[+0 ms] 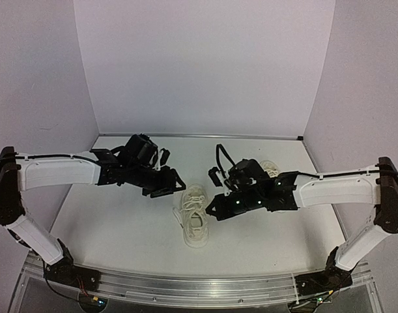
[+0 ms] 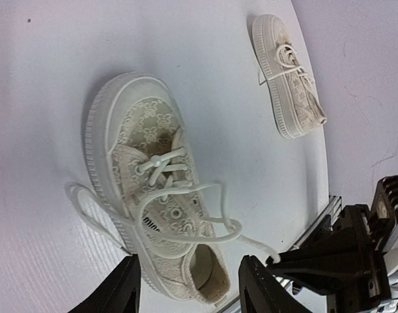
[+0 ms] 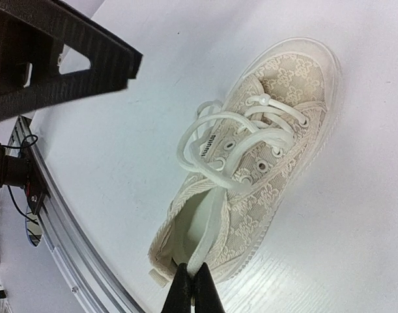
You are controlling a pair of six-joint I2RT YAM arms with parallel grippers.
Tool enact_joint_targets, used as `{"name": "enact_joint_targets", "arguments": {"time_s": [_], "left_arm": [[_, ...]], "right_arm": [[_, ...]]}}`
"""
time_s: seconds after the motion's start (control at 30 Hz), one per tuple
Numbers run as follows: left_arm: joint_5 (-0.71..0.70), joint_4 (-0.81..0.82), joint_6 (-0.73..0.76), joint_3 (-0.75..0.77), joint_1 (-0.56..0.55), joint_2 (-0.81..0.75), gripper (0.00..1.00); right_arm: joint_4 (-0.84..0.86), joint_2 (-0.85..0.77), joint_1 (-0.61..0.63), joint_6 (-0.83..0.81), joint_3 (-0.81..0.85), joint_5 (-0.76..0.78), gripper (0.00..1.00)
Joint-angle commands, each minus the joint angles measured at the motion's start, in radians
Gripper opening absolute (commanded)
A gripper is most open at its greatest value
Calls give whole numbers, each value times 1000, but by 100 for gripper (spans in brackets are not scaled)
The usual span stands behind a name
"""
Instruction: Tie the shoes
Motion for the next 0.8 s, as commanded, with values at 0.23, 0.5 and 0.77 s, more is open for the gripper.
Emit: {"name": "enact_joint_targets", "arguments": {"time_s": [0.23, 0.5, 0.77], "left_arm": [[-113, 95, -55, -257, -5, -89, 45], [-87, 187, -49, -213, -28, 66, 46], [-76, 214, -47, -127, -37, 219, 43]], "right_arm": [[-28, -92, -3, 21, -77, 44, 0], [-31, -121, -3, 36, -102, 61, 0], [-31, -146, -3, 49, -108, 82, 0]]}}
